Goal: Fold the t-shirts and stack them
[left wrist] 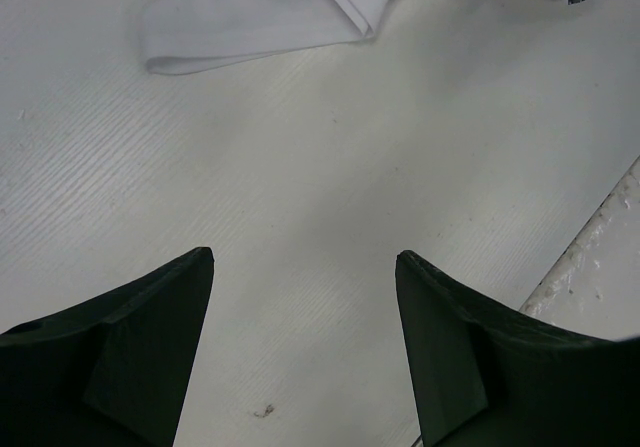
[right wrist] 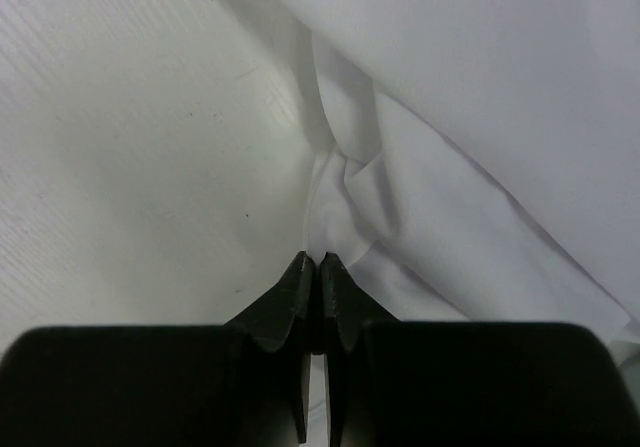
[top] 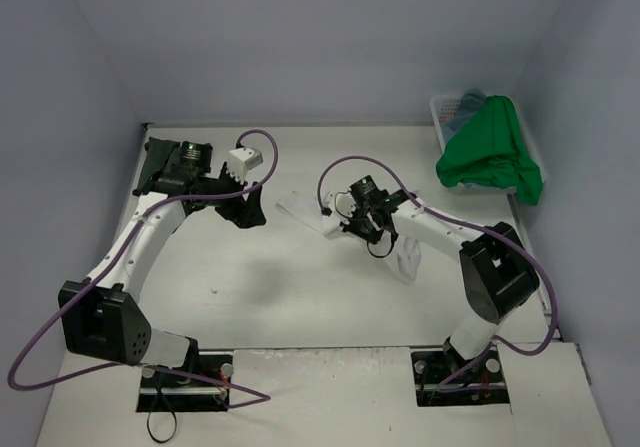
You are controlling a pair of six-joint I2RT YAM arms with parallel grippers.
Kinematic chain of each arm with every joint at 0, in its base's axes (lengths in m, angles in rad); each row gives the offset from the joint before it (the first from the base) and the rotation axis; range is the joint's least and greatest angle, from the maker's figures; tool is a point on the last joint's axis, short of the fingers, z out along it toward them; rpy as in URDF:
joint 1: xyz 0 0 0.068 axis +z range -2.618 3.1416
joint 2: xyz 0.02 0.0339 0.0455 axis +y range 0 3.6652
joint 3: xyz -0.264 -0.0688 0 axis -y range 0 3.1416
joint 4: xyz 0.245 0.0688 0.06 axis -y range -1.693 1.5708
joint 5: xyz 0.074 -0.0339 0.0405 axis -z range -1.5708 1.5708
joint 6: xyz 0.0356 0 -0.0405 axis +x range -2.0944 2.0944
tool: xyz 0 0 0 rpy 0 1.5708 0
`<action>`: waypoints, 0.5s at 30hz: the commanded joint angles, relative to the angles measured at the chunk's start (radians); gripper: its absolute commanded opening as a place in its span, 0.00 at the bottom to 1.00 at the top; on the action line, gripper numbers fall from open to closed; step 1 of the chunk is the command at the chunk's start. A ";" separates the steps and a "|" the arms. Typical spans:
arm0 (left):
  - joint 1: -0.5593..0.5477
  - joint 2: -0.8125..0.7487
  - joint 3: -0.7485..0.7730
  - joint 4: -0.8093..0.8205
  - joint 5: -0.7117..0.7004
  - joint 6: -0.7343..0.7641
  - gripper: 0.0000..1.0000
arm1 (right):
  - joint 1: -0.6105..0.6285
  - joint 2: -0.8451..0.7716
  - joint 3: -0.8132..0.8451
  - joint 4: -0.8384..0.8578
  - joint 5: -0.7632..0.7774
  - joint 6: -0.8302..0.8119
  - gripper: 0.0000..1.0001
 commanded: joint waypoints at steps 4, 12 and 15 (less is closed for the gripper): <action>-0.007 -0.002 0.050 0.032 0.042 -0.012 0.68 | -0.008 -0.079 0.100 -0.021 0.044 -0.031 0.00; -0.071 0.040 0.039 0.047 0.030 -0.014 0.68 | -0.142 -0.219 0.436 -0.127 -0.012 -0.085 0.00; -0.129 0.076 0.070 0.041 0.011 -0.012 0.68 | -0.191 -0.231 0.481 -0.130 -0.027 -0.095 0.00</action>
